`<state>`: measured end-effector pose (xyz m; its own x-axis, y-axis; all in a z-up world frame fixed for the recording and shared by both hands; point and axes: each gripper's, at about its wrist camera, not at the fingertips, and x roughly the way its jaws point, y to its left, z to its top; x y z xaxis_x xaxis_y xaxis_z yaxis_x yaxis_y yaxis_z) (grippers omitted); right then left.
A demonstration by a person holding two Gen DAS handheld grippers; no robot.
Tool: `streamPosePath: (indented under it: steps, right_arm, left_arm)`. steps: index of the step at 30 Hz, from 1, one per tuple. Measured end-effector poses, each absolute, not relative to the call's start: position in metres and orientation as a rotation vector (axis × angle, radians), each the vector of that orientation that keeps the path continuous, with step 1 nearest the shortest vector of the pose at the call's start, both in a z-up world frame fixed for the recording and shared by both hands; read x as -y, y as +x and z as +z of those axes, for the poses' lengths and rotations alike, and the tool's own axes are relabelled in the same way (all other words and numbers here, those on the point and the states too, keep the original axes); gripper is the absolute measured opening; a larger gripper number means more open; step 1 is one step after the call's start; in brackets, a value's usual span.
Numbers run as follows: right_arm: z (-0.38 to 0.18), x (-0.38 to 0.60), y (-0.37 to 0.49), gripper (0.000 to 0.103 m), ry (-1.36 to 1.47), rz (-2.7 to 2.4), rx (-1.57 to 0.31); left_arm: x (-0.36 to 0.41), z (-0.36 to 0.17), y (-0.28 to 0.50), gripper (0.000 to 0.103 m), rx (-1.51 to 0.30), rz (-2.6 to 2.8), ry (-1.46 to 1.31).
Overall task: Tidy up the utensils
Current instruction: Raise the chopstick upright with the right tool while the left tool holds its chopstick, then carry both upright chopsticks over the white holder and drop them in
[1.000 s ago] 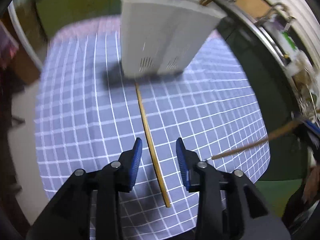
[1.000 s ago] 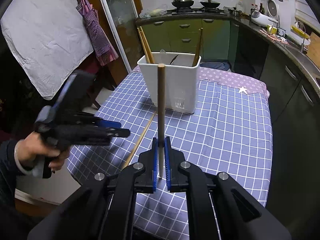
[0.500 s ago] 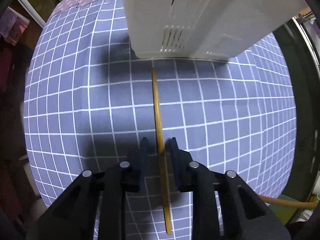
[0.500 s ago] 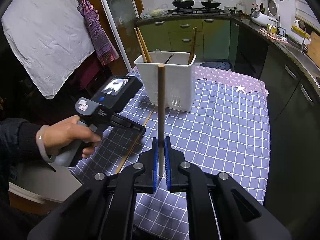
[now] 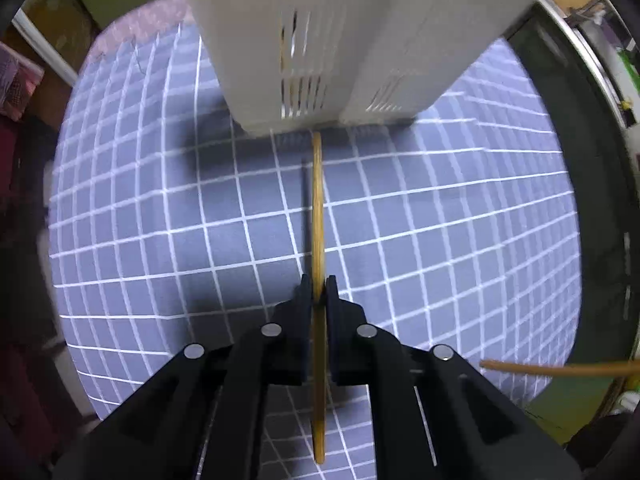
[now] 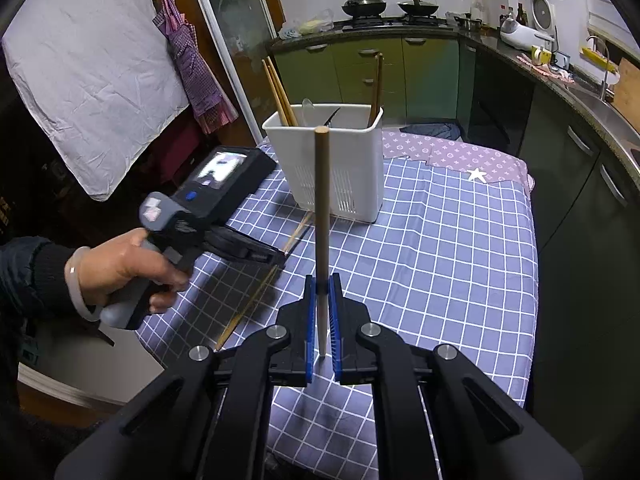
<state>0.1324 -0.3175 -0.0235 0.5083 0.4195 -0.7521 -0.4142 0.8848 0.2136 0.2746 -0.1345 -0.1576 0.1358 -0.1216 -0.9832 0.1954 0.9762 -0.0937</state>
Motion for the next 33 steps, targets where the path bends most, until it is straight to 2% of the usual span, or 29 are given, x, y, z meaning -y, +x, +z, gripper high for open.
streamPosePath:
  steps: [14,19,28,33]
  right_arm:
    - [-0.015,0.309,0.13,0.007,-0.014,0.512,-0.881]
    - [-0.007,0.302,0.129,0.007,-0.032,0.509,-0.866]
    - [0.015,0.294,0.135,0.007,-0.049,0.506,-0.827]
    - [0.046,0.295,0.15,0.007,-0.037,0.511,-0.77]
  left_arm:
    - [0.093,-0.052,0.166,0.007,-0.864,-0.321,0.105]
    - [0.091,-0.039,0.153,0.007,-0.786,-0.341,0.1]
    - [0.095,-0.025,0.155,0.007,-0.758,-0.37,0.104]
    - [0.097,0.014,0.162,0.007,-0.709,-0.38,0.109]
